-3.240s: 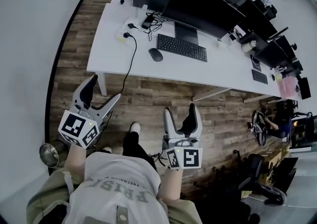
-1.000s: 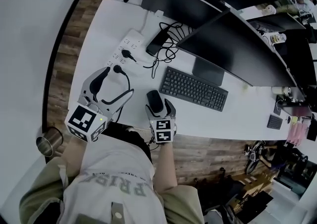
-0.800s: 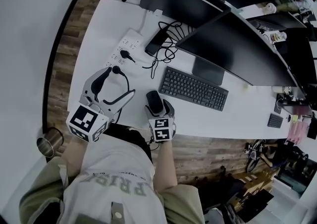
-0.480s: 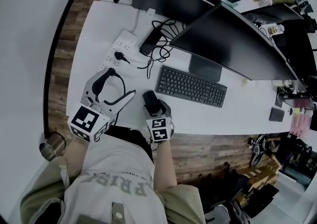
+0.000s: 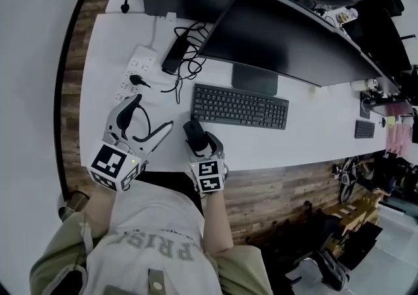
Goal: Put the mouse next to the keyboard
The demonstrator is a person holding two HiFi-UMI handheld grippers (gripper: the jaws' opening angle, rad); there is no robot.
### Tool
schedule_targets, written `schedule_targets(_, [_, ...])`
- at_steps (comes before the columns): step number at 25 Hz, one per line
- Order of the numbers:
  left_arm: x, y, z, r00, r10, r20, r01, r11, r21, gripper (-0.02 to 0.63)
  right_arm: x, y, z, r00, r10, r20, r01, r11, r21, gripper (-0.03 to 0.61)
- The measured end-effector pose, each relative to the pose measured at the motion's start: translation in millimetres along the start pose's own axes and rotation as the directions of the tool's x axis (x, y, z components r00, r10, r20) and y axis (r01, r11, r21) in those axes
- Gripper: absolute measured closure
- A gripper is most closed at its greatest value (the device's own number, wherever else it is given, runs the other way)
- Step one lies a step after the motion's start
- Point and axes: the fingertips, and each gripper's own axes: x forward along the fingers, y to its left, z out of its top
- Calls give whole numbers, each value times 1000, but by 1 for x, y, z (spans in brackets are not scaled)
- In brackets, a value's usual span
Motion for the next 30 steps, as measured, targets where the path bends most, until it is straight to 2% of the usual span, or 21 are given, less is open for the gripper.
schedule_targets(7, [23, -35, 4, 998, -68, -17, 69, 997, 28, 232, -56, -52, 17, 988, -136, 74, 125, 983, 133, 287])
schedule_targets(16, [55, -100, 1, 995, -96, -28, 97, 993, 61, 232, -145, -150, 7, 931, -324, 166, 275, 925, 262, 287])
schedule_targets(21, [70, -155, 2, 997, -72, -12, 73, 994, 82, 232, -188, -201, -14, 915, -354, 192, 295, 914, 280, 287])
schedule_targets(30, [104, -264, -4, 1000, -14, 23, 11, 993, 119, 232, -249, -274, -52, 912, -334, 239, 263, 921, 286, 287])
